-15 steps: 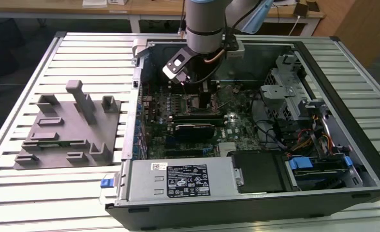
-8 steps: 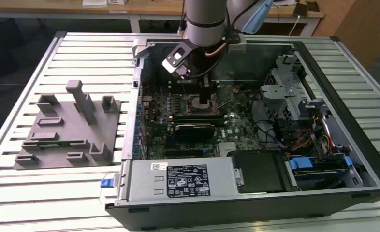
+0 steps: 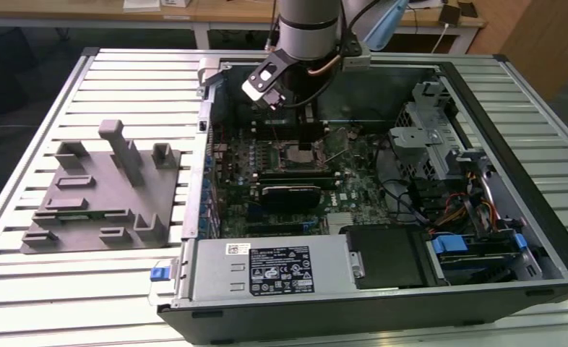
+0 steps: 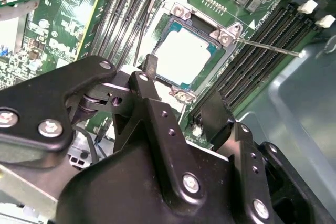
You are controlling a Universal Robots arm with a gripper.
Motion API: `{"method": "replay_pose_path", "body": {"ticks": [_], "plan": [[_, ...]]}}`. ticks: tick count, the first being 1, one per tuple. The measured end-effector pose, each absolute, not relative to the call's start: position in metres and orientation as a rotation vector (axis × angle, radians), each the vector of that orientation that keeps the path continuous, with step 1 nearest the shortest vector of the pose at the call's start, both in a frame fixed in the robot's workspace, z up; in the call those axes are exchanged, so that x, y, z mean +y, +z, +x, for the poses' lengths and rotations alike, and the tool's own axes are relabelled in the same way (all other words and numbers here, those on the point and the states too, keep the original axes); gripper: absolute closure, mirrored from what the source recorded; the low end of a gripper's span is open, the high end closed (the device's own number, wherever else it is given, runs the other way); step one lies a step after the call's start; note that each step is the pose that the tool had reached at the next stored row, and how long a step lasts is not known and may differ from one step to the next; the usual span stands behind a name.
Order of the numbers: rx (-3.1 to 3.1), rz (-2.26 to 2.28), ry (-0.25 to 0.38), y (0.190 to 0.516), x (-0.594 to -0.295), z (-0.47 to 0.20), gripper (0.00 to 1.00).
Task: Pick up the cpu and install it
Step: 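Place the cpu into insertion slot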
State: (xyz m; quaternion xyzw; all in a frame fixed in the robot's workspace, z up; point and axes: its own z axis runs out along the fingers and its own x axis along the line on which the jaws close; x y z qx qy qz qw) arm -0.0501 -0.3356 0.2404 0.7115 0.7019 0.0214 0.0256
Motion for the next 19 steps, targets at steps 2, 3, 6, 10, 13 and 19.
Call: {"method": "replay_pose_path", "body": {"ticks": [2, 3, 6, 10, 13, 19], "plan": [[2.17, 2.199, 0.066, 0.2415, -0.3356, -0.0501, 0.39], [2.17, 2.199, 0.066, 0.2415, -0.3356, -0.0501, 0.39], [2.169, 2.199, 0.066, 0.2416, -0.3356, -0.0501, 0.39], [2.169, 2.199, 0.065, 0.2416, -0.3357, -0.0501, 0.47], [2.169, 2.199, 0.065, 0.2416, -0.3356, -0.0501, 0.59], [2.169, 2.199, 0.064, 0.2416, -0.3356, -0.0501, 0.82]]}}
